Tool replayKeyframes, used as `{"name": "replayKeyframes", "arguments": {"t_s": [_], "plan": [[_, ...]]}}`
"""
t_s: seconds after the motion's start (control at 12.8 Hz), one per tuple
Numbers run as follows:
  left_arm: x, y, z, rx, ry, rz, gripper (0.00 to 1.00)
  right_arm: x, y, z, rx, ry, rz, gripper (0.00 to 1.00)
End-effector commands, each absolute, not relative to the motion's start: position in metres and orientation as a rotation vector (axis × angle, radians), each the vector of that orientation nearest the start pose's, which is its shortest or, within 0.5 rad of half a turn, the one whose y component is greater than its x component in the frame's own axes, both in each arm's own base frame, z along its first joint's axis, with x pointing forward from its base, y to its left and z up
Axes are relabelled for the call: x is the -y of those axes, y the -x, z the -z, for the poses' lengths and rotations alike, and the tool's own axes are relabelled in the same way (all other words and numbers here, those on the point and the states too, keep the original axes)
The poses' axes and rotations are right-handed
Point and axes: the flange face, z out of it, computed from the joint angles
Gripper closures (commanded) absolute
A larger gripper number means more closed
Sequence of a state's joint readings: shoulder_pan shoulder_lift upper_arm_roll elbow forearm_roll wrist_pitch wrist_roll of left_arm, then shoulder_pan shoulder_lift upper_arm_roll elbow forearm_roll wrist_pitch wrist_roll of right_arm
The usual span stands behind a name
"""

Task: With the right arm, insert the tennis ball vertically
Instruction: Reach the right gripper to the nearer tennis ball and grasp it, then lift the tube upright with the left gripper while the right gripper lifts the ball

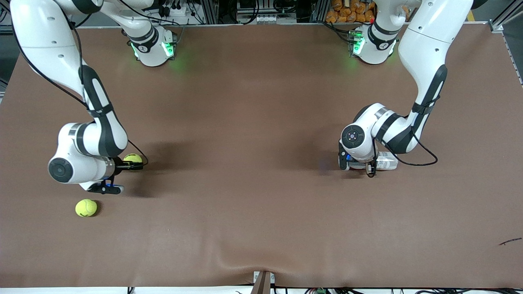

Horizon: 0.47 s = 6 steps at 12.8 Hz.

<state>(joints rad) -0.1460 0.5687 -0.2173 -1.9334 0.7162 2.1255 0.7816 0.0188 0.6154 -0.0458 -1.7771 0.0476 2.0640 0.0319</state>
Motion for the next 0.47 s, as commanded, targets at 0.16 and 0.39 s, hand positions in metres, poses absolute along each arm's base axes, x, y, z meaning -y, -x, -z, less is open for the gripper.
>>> {"name": "replayKeyframes", "arguments": {"t_s": [0.16, 0.39], "plan": [[0.19, -0.565, -0.182, -1.985, 1.877, -0.517, 0.32, 0.02, -0.615, -0.172, -0.155, 3.09, -0.541, 0.0], [0.234, -0.566, -0.208, -1.976, 1.914, -0.399, 0.32, 0.022, -0.612, -0.175, -0.16, 3.078, -0.561, 0.0]]}}
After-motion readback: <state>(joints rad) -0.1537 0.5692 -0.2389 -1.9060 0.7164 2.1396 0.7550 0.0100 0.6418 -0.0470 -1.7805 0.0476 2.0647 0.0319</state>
